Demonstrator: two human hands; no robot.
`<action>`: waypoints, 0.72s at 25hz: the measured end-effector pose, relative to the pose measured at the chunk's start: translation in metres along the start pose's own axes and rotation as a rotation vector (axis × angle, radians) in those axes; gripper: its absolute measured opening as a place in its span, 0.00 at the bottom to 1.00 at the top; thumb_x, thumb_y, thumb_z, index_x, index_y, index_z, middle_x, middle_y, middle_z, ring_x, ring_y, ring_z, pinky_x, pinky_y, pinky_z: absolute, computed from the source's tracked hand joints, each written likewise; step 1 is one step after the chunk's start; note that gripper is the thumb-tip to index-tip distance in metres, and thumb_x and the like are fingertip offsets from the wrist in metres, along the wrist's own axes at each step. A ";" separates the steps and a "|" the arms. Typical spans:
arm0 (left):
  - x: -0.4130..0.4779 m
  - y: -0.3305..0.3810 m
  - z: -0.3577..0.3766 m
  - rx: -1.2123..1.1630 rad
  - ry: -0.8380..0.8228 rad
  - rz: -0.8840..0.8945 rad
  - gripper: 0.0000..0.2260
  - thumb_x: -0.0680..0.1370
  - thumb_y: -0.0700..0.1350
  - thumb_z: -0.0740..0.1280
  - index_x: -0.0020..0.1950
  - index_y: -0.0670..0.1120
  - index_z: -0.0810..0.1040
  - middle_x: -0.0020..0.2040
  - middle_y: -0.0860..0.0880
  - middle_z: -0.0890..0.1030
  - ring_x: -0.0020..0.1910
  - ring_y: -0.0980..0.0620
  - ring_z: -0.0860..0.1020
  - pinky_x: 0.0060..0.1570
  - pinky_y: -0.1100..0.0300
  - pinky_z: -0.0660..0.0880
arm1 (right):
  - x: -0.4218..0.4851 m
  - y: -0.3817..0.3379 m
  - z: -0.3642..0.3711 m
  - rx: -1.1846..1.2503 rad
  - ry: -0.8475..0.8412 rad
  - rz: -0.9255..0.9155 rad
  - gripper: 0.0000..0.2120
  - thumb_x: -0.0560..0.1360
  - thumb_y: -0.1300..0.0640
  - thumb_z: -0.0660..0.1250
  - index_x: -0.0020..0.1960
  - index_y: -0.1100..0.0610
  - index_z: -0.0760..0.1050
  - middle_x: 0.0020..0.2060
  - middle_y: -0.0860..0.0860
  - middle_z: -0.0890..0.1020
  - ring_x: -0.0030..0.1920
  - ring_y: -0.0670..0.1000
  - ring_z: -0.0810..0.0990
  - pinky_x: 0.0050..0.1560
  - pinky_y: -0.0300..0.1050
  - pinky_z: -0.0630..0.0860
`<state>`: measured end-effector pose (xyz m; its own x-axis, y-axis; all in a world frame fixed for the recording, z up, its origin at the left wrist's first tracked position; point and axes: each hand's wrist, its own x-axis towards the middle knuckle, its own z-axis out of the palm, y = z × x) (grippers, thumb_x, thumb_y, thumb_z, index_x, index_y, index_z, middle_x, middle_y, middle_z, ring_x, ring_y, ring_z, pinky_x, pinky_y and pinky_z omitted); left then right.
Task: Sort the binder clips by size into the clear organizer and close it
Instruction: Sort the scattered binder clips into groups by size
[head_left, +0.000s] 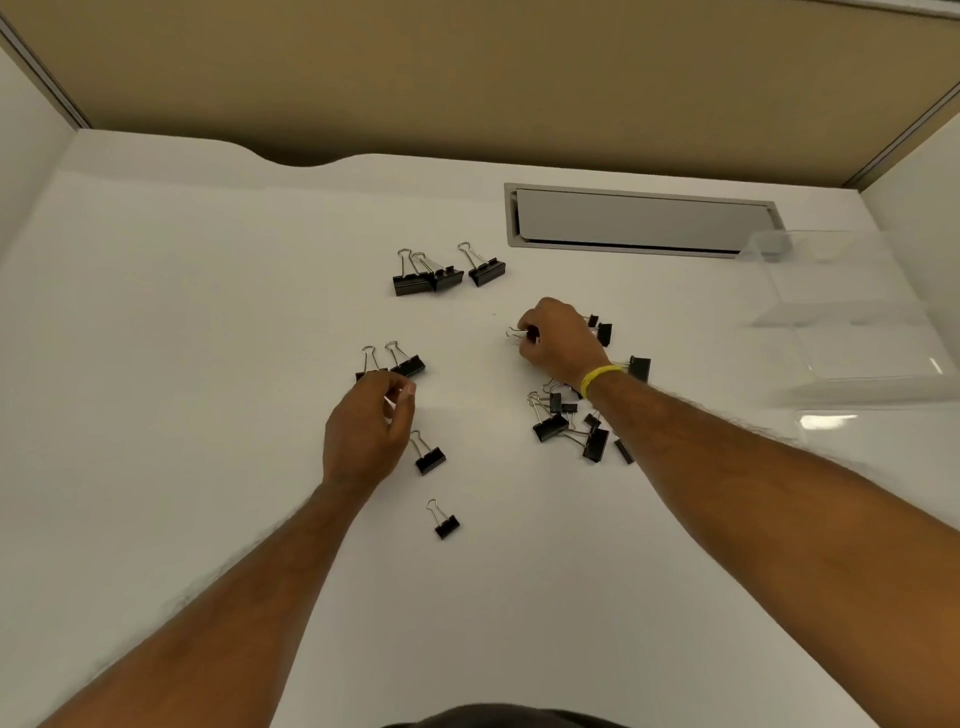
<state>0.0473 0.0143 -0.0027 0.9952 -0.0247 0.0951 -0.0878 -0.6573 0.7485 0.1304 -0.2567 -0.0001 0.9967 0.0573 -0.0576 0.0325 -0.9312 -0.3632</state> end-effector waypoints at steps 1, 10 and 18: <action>-0.002 0.002 0.000 -0.004 -0.007 0.000 0.04 0.80 0.50 0.63 0.47 0.52 0.76 0.43 0.57 0.78 0.39 0.58 0.76 0.37 0.63 0.70 | -0.008 -0.009 -0.001 0.101 0.048 0.014 0.10 0.73 0.58 0.69 0.53 0.60 0.81 0.45 0.55 0.80 0.46 0.53 0.79 0.48 0.44 0.75; -0.023 -0.009 -0.007 0.057 -0.059 -0.016 0.06 0.79 0.51 0.63 0.46 0.52 0.76 0.41 0.57 0.78 0.37 0.58 0.75 0.38 0.59 0.71 | -0.129 -0.070 0.029 0.487 -0.068 0.076 0.08 0.71 0.54 0.75 0.46 0.58 0.81 0.36 0.49 0.81 0.35 0.44 0.77 0.39 0.38 0.78; -0.048 -0.016 -0.007 0.137 -0.161 0.047 0.05 0.78 0.50 0.66 0.51 0.51 0.77 0.43 0.56 0.77 0.42 0.57 0.74 0.39 0.62 0.68 | -0.175 -0.091 0.049 0.225 -0.149 -0.003 0.12 0.74 0.49 0.69 0.50 0.57 0.78 0.43 0.50 0.78 0.43 0.48 0.75 0.46 0.44 0.74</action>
<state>0.0007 0.0311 -0.0147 0.9853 -0.1704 0.0137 -0.1384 -0.7484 0.6486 -0.0509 -0.1646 -0.0028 0.9741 0.1278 -0.1868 0.0013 -0.8284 -0.5601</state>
